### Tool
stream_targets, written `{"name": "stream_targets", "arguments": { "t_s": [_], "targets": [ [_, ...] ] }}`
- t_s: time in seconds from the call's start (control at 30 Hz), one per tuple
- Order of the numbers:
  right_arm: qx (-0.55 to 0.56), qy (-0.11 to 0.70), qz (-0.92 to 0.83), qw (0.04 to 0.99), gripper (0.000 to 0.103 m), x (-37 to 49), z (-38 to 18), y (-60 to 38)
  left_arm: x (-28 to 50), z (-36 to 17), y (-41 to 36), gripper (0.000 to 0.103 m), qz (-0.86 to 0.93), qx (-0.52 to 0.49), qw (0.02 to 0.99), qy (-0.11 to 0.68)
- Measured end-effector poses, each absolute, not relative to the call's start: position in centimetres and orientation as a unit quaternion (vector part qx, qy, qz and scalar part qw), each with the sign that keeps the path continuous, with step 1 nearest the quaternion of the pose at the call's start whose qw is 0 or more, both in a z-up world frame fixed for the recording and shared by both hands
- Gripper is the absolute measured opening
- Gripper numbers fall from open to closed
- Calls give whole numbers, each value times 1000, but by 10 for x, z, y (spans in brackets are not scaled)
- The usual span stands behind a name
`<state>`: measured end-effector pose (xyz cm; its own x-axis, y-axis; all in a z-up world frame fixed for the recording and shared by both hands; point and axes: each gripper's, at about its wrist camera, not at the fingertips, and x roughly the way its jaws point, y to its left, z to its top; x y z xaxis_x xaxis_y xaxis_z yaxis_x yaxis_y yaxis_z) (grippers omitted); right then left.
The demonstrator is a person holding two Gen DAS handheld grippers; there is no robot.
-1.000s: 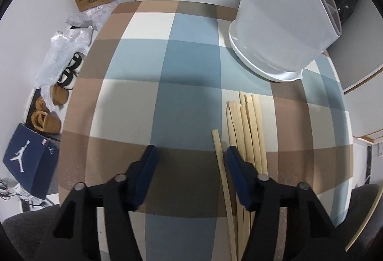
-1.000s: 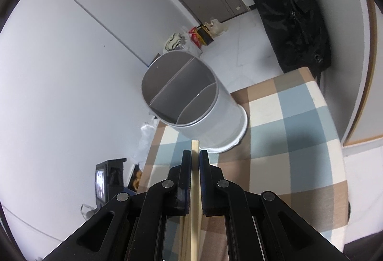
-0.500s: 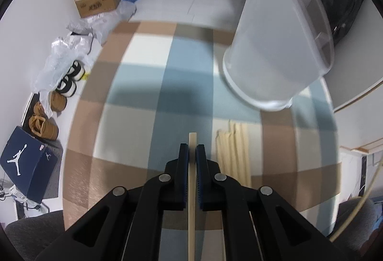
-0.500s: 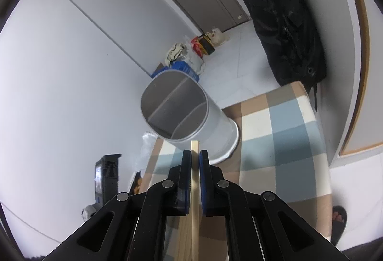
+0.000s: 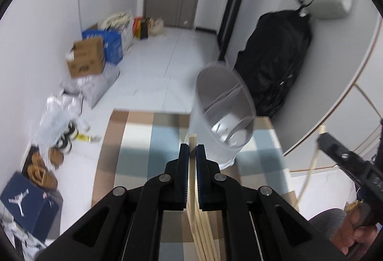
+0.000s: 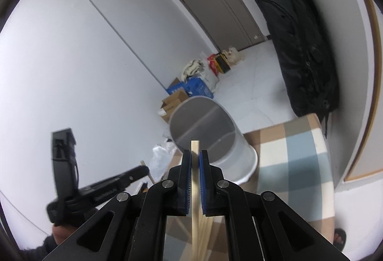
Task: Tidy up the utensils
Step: 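Lift the chopstick with the right tool and carry it above the holder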
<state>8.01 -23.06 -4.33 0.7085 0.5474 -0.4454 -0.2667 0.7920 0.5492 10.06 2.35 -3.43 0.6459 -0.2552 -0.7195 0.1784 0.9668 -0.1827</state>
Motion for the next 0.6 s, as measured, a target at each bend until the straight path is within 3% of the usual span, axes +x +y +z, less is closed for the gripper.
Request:
{"name": "stream_targets", "arguments": {
  "t_s": [0.6],
  "targets": [
    [168,206,259,929,6,143,55,-197,127,55,35,2,-152,-70,941,294]
  ]
}}
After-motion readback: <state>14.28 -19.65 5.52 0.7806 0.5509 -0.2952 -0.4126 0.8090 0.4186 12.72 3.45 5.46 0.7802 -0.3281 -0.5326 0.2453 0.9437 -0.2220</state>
